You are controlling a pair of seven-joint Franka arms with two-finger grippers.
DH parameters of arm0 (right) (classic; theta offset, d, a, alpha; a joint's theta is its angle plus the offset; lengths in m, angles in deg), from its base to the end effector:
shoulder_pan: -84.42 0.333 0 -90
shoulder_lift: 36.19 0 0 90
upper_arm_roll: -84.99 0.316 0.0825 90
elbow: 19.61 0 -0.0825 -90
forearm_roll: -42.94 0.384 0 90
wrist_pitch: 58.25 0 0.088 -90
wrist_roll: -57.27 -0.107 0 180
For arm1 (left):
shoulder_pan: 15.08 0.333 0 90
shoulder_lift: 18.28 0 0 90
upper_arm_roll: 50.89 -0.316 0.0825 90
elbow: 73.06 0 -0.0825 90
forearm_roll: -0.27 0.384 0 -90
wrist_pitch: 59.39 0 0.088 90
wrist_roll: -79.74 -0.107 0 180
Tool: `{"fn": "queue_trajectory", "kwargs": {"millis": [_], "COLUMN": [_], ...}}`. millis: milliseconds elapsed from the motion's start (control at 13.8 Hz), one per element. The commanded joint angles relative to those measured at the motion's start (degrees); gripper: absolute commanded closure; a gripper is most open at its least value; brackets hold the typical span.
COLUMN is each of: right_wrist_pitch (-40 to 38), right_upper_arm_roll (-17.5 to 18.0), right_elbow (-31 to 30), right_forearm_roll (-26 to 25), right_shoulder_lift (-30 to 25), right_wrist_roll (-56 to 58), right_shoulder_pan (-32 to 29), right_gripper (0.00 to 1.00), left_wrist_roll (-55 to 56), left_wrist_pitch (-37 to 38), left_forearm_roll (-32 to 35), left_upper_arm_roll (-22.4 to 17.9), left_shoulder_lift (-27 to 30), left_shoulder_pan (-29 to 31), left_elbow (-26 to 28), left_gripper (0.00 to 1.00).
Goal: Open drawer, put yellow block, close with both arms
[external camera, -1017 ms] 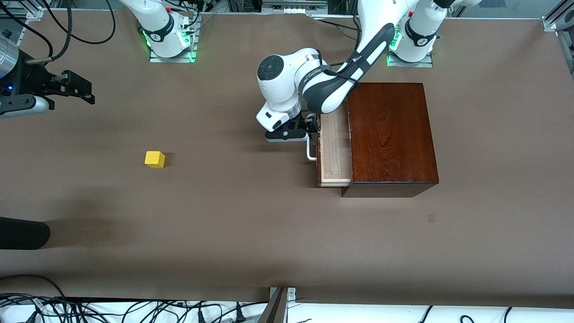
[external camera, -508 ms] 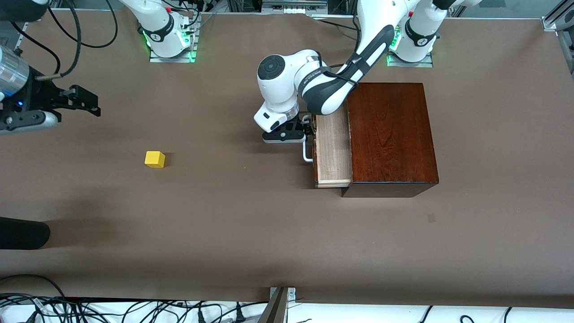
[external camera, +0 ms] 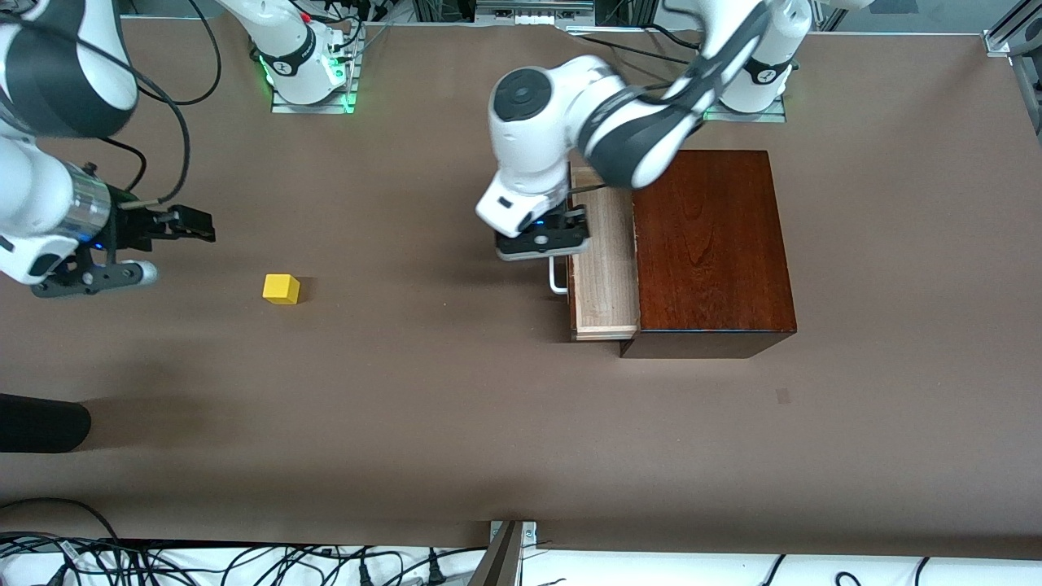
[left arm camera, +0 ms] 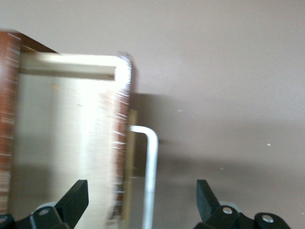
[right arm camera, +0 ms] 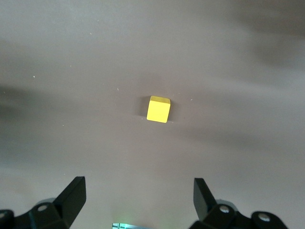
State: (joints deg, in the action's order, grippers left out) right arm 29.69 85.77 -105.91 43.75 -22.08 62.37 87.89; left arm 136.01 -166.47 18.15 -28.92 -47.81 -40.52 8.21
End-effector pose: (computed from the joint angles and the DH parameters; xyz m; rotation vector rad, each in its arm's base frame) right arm 0.6107 0.0461 0.5077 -3.0939 -0.2513 0.3389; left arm 0.5214 -0.4620 0.4153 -3.0466 -0.1547 -0.1082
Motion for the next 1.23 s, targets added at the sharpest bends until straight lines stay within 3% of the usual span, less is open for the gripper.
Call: {"fn": "queue_trajectory", "kwargs": {"millis": [0, 436, 581, 726, 944, 1162], "right_wrist_pitch": [2.3, 12.41, 16.1, 25.47, 37.45, 46.15], "right_upper_arm_roll": [0.1, 0.01, -0.08, -0.34, -1.13, -1.83], "right_elbow": [-1.66, -11.51, -14.93, -22.38, -30.93, -36.73], "right_forearm_roll": [-0.46, -0.55, -0.55, -0.63, -0.63, -0.55], "right_shoulder_lift": [0.22, -0.4, -0.75, -0.84, -0.75, -0.22], "right_wrist_roll": [-0.27, -0.54, -0.71, -0.89, -1.15, -1.06], "right_shoulder_pan": [1.44, 1.71, 1.71, 1.71, 1.44, 1.36], "right_gripper": [0.0, 0.0, 0.0, 0.0, 0.0, 0.0], "left_wrist_roll": [-13.14, -32.06, -39.27, -47.43, -55.73, -56.0], "left_wrist_pitch": [8.42, 25.31, 27.61, 27.88, 24.57, 11.92], "left_forearm_roll": [-4.07, -4.43, -6.53, -10.83, -17.95, -18.15], "left_upper_arm_roll": [0.27, 0.35, 0.18, -0.6, -12.36, -14.15], "left_shoulder_lift": [4.21, 8.69, 10.28, 11.59, 19.39, 32.3], "left_shoulder_pan": [5.39, 16.37, 21.02, 26.65, 25.02, 24.31], "left_elbow": [-2.41, -9.2, -9.2, -8.77, 0.6, 18.43], "left_gripper": [0.0, 0.0, 0.0, 0.0, 0.0, 0.0]}}
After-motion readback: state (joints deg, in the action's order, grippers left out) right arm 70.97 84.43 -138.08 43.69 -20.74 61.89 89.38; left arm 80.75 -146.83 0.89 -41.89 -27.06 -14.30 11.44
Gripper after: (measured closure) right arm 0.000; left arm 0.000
